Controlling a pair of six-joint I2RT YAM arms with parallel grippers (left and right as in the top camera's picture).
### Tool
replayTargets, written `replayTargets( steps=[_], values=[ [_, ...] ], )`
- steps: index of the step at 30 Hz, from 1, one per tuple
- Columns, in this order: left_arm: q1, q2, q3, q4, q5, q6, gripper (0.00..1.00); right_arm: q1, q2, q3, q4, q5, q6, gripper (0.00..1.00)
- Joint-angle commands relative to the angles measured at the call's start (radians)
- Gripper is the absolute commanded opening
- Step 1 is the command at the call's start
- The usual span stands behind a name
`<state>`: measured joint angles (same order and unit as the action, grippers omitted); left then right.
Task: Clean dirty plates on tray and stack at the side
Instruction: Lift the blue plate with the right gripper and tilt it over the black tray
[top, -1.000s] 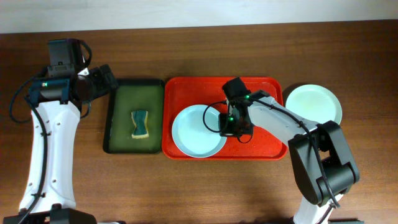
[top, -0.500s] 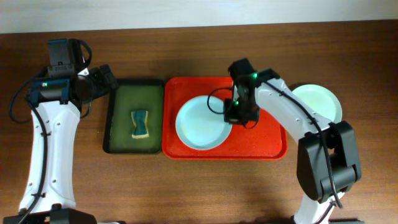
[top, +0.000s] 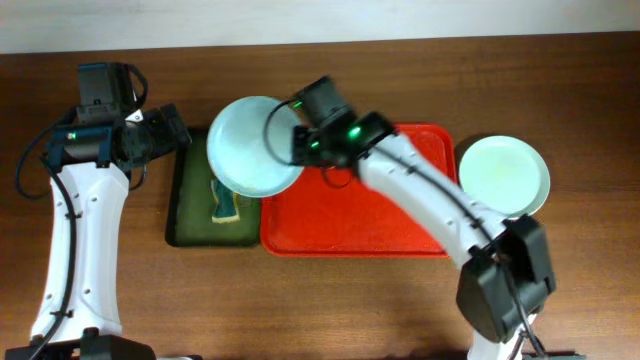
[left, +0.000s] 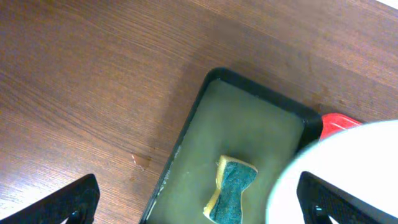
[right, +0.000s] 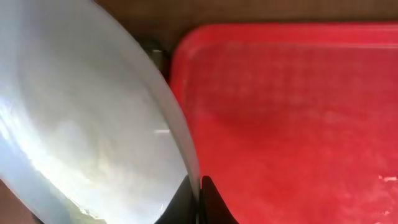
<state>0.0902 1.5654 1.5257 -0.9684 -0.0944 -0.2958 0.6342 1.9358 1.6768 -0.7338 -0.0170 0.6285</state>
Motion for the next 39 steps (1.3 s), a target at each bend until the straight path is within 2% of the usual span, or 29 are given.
replayTargets(
  steps=[1, 2, 5, 9, 11, 15, 18, 28, 35, 39],
  values=[
    [0.003, 0.005, -0.004, 0.002, -0.008, -0.01, 0.99, 0.135, 0.001, 0.018, 0.018, 0.37, 0.016, 0.04],
    [0.003, 0.005, -0.003, 0.002, -0.008, -0.01, 0.99, 0.19, 0.001, 0.018, 0.022, 0.523, 0.015, 0.04],
    [0.003, 0.005, -0.004, 0.002, -0.008, -0.01, 0.99, 0.287, 0.001, 0.018, 0.104, 0.729, -0.117, 0.04],
    [0.003, 0.005, -0.004, 0.002, -0.008, -0.01, 0.99, 0.381, 0.001, 0.018, 0.293, 1.012, -0.368, 0.04],
    [0.003, 0.005, -0.004, 0.002, -0.008, -0.01, 1.0, 0.413, 0.001, 0.018, 0.439, 1.142, -0.562, 0.04],
    [0.003, 0.005, -0.003, 0.002, -0.008, -0.01, 0.99, 0.419, 0.001, 0.018, 0.633, 1.159, -0.842, 0.04],
    [0.003, 0.005, -0.003, 0.002, -0.008, -0.01, 0.99, 0.419, 0.001, 0.018, 0.777, 1.159, -0.951, 0.04],
    [0.003, 0.005, -0.003, 0.002, -0.008, -0.01, 0.99, 0.419, 0.001, 0.018, 0.909, 1.159, -0.974, 0.04],
    [0.003, 0.005, -0.003, 0.002, -0.008, -0.01, 0.99, 0.418, 0.001, 0.018, 1.16, 1.154, -1.246, 0.04],
    [0.003, 0.005, -0.004, 0.002, -0.008, -0.01, 0.99, 0.418, 0.001, 0.018, 1.185, 1.154, -1.287, 0.04]
  ],
)
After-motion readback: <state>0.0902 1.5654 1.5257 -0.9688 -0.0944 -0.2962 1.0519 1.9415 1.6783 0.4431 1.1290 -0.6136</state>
